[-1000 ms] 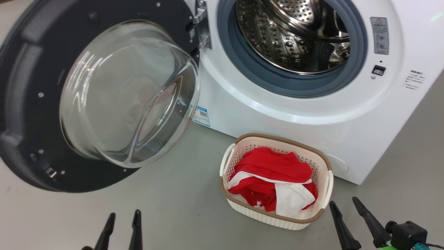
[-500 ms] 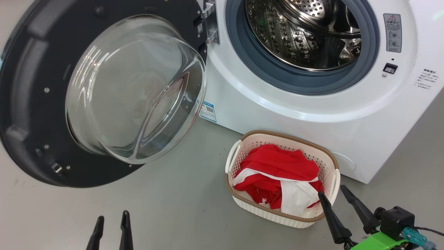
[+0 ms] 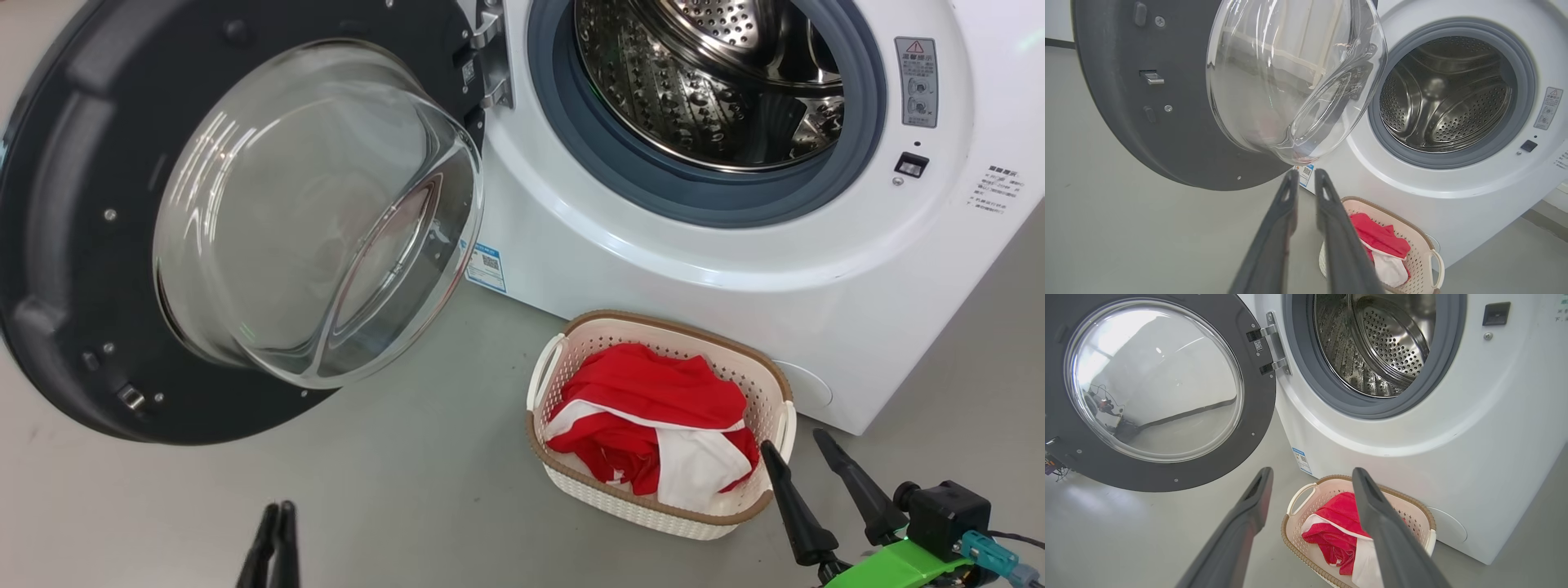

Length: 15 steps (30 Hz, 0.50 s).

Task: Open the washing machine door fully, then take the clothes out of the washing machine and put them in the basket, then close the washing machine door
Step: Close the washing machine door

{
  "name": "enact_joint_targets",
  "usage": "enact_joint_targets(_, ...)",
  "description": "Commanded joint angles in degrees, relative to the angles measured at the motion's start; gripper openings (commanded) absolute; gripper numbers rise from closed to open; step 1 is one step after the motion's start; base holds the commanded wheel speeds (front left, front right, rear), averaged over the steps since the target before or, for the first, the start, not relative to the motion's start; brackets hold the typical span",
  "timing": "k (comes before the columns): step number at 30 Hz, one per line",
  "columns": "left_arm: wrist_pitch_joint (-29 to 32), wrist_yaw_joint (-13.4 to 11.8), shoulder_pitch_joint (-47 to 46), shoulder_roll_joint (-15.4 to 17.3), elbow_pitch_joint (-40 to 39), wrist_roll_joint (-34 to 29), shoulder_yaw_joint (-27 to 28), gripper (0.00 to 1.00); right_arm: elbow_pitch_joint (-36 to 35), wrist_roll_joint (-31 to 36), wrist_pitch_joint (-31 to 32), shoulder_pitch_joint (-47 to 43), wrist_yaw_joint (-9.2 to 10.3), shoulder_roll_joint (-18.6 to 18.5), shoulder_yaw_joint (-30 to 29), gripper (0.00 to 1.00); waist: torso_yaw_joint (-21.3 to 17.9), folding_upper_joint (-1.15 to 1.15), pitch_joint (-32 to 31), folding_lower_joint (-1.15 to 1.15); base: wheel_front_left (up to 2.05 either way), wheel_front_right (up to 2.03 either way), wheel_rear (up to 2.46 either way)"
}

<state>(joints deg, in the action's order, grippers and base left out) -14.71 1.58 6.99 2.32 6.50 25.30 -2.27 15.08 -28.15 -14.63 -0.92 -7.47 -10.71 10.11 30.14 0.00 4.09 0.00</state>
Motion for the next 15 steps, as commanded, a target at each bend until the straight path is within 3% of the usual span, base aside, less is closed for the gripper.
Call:
enact_joint_targets(1, -0.29, 0.39, -2.28, 0.55, -1.34, 0.18, 1.68, 0.0, -1.49, 0.22, -0.37, 0.56, -0.02, -0.37, 0.85, 1.0, -0.03, 0.0, -0.15, 0.0, 0.0, 0.0, 0.0)
enact_joint_targets(5, -0.29, 1.17, -3.87, 0.55, -3.22, -0.24, 3.71, 0.0, -1.72, 0.49, -0.37, -0.07, -0.02, 0.53, -0.04, 1.0, -0.18, 0.0, -0.81, 0.0, 0.0, 0.0, 0.0)
enact_joint_targets(15, -0.29, 5.31, -14.61, 1.29, -11.02, -4.5, 16.16, 0.0, -2.42, 1.21, -0.37, -2.15, -0.02, 2.48, -2.42, 1.0, -0.6, 0.0, -2.09, 0.0, 0.0, 0.0, 0.0)
